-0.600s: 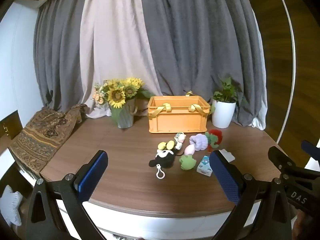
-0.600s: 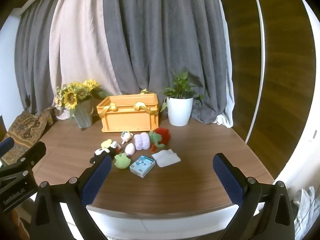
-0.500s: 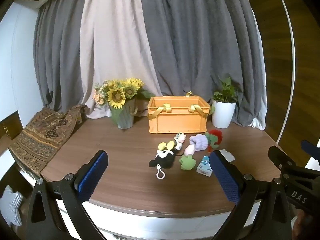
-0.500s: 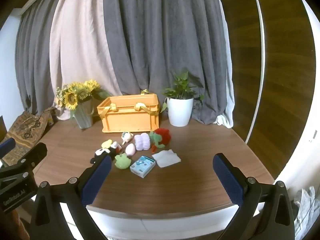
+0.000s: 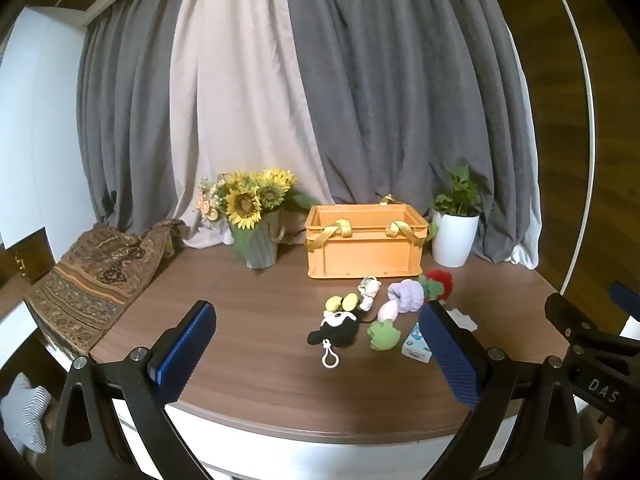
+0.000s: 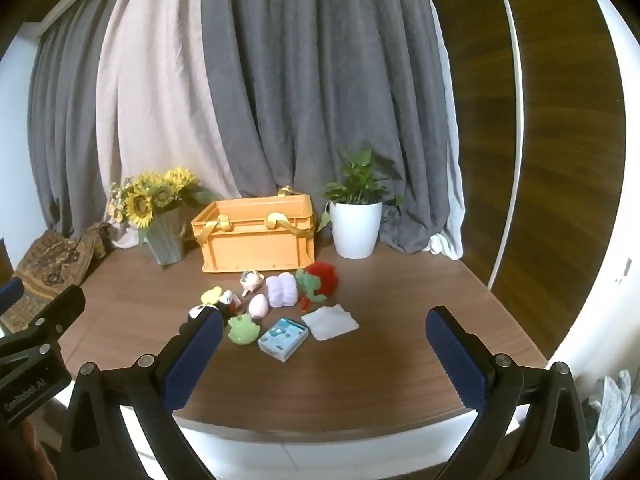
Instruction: Organize soft objects
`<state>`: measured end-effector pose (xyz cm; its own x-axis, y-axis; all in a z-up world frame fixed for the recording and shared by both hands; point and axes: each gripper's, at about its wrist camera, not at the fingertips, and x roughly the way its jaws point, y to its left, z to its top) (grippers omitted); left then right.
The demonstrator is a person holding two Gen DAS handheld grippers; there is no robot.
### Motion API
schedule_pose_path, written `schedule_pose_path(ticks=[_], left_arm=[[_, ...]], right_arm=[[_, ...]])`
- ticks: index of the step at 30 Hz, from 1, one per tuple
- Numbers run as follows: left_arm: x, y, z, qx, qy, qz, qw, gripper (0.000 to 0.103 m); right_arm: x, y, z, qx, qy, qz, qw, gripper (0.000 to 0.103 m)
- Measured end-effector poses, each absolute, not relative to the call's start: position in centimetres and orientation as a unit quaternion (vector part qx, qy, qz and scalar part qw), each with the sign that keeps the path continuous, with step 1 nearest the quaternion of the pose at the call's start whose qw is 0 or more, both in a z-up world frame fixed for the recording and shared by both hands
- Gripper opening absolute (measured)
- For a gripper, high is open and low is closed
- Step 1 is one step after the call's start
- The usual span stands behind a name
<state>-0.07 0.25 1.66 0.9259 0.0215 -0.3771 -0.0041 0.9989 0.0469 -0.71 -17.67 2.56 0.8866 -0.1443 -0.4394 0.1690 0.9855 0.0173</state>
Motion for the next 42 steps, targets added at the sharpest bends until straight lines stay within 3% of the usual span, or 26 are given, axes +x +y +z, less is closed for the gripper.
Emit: schedule_pose_path(ticks=[42], left_arm=[[-0.2, 0.2, 1.1, 0.02, 0.185, 0.008, 0.982, 0.103]], right_arm=[[-0.6, -17.4, 3.8, 0.023, 0.221, -0.077, 0.972, 0.103]])
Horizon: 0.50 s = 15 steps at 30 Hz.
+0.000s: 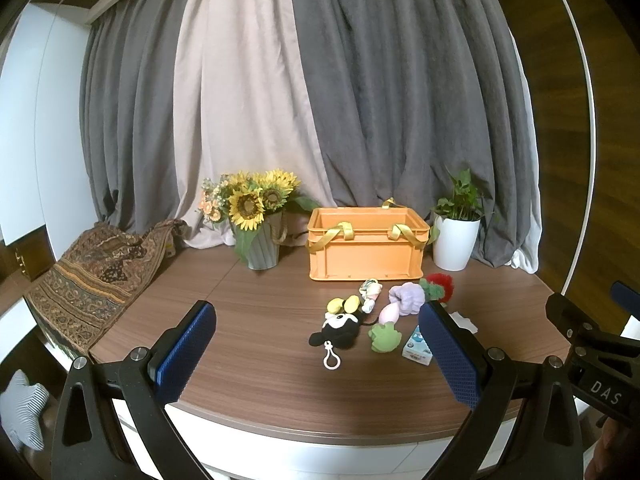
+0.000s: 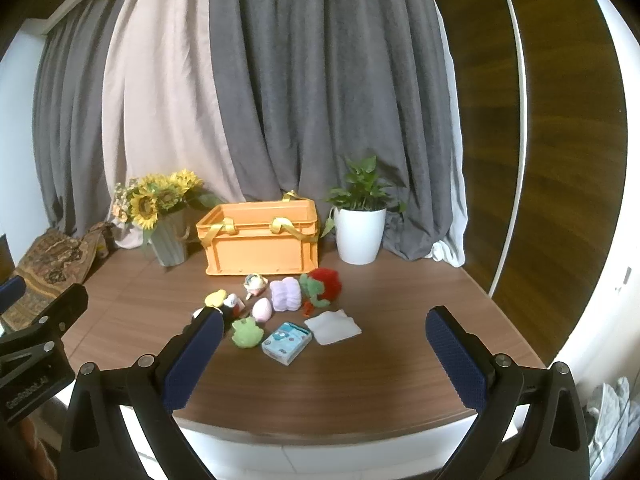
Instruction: Organize soft objects
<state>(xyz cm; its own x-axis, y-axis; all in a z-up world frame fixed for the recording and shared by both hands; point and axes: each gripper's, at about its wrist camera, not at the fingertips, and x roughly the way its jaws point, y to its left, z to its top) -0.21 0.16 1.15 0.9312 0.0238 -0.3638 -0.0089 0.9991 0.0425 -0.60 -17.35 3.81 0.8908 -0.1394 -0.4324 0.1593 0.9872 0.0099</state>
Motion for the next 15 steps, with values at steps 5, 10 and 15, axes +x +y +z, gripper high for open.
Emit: schedule_pose_path(ticks=[5, 10, 15], left_arm=[[-0.19, 0.17, 1.15, 0.02, 0.186, 0.008, 0.982, 0.103], [-0.35, 0.18, 1.01, 0.02, 0.185, 0.009, 0.982, 0.103], [-0.34, 0.21, 0.97, 0.02, 0.185, 0.009, 0.983, 0.103]], right_arm=[[-0.67, -17.28, 3.77, 0.022, 0.22, -0.077, 0.972, 0.103], [-0.72, -17.26, 3.75, 0.022, 0.219, -0.077, 0.972, 0.103], [-0.69, -17.17, 3.86, 0.022, 0.219, -0.076, 0.972, 0.103]])
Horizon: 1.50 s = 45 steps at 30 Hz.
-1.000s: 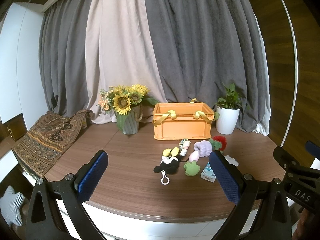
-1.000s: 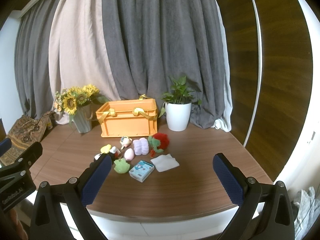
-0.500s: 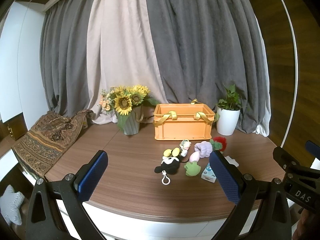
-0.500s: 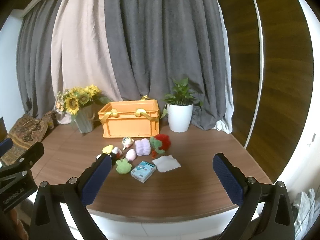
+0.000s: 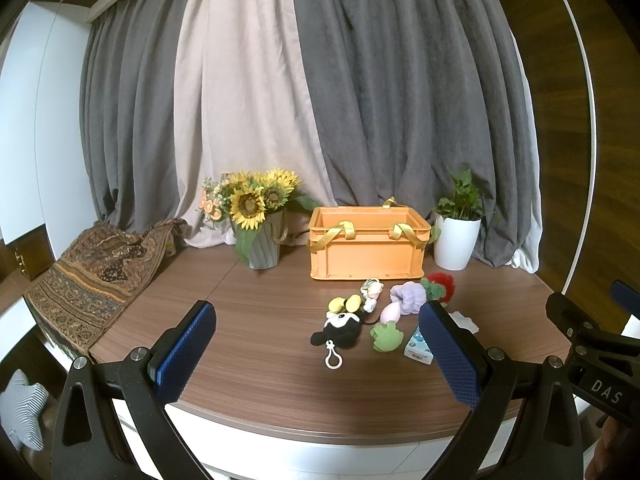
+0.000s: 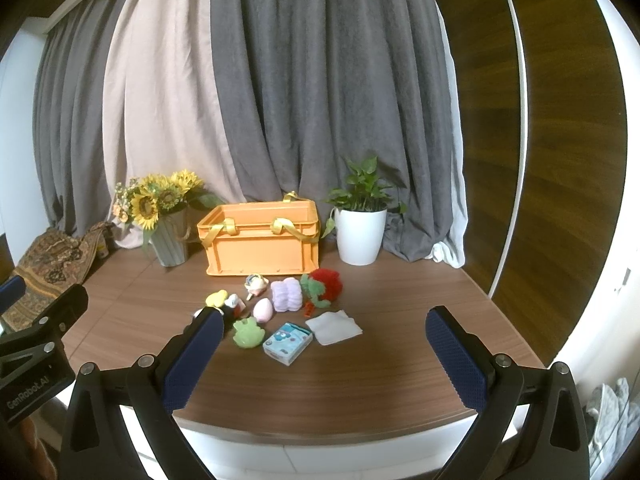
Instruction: Organize soft objects
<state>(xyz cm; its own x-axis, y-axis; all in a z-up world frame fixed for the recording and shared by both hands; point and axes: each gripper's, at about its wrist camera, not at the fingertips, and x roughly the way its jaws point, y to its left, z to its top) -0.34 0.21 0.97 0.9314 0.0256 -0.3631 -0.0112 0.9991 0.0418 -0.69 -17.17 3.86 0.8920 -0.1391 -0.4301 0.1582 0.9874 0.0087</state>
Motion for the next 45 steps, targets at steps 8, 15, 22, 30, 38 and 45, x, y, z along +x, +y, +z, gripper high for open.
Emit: schedule_pose_path(ticks=[8, 15, 22, 30, 38, 45], left_arm=[[-0.2, 0.5, 1.0, 0.019, 0.186, 0.011, 0.982, 0.103], [0.7, 1.5, 0.0, 0.024, 0.194, 0.008, 0.981, 0.103], [3.8, 2.2, -1.0, 0.028, 0.214, -0.003, 0.976, 0.103], [9.3, 2.9, -3.1, 0.049, 0.243, -0.039, 0.968, 0.102], [15.2, 3.4, -5.6, 0.054, 0.282, -0.095, 0.953, 0.094], [19.7, 3.5, -8.8, 0.047, 0.33, -0.135, 0.933, 0.087]], right_arm=[[-0.4, -16.7, 3.5, 0.021, 0.22, -0.074, 0.973, 0.103], [0.5, -16.2, 2.9, 0.023, 0.224, -0.075, 0.971, 0.103], [2.9, -15.7, 1.2, 0.041, 0.245, -0.085, 0.965, 0.103], [7.0, -15.0, -1.4, 0.072, 0.281, -0.11, 0.951, 0.103], [11.4, -14.4, -4.1, 0.097, 0.315, -0.14, 0.934, 0.102], [14.8, -13.7, -6.8, 0.117, 0.343, -0.171, 0.916, 0.102]])
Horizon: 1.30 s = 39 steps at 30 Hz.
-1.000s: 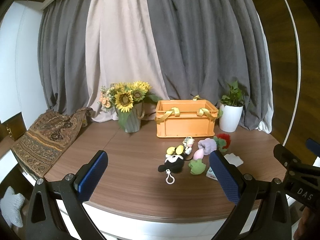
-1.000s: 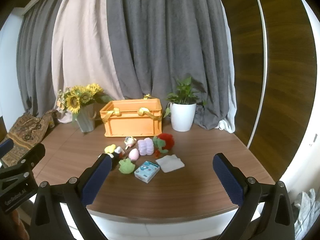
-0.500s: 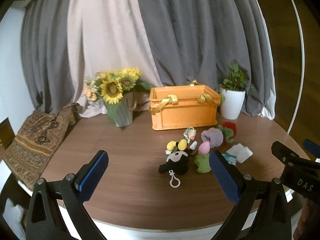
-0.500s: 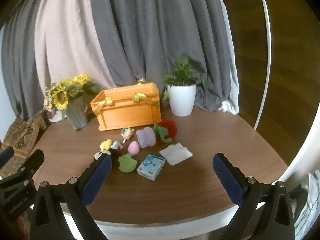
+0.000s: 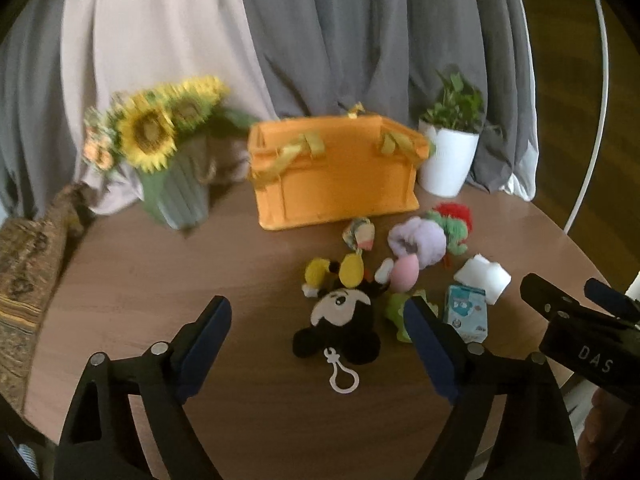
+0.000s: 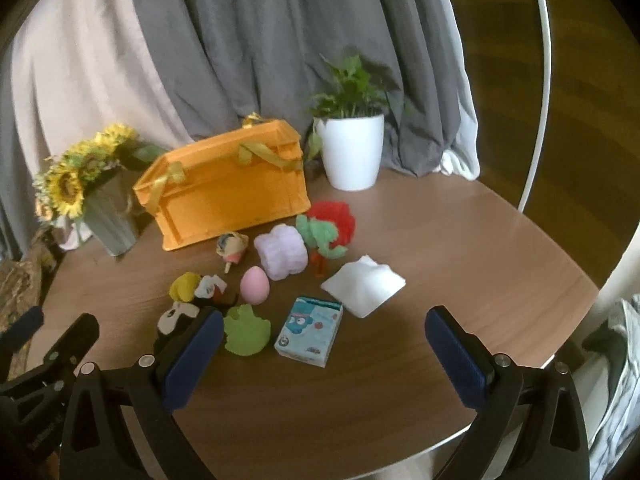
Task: Organize soft objects
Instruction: 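Lower the left tool onto the Mickey plush while the right tool approaches the blue tissue pack, then close the left tool on Mickey while the right tool grasps the blue tissue pack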
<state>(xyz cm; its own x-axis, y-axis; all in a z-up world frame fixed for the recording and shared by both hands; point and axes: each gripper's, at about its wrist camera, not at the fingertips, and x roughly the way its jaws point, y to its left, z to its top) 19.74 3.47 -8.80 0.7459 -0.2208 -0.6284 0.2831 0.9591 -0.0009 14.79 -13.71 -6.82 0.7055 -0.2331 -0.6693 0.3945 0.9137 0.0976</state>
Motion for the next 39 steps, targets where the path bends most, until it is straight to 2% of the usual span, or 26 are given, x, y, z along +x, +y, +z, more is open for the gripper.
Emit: schedule_pose_path(ticks=[5, 21, 31, 39], left_arm=[[22.1, 3.6, -11.3, 0.032, 0.368, -0.16, 0.915, 0.08], [26.0, 1.0, -16.1, 0.075, 0.391, -0.195, 0.896, 0.073], [27.3, -0.2, -17.8, 0.085, 0.411, -0.189, 0.888, 0.07], [27.9, -0.8, -18.8, 0.095, 0.411, -0.182, 0.888, 0.062]], right_arm=[[16.2, -13.3, -8.7, 0.124, 0.36, -0.188, 0.905, 0.097], [20.1, -14.2, -15.0, 0.143, 0.424, -0.188, 0.875, 0.084], [21.7, -14.6, -16.5, 0.132, 0.442, -0.183, 0.868, 0.081], [22.6, -15.0, -17.0, 0.13, 0.452, -0.168, 0.866, 0.081]])
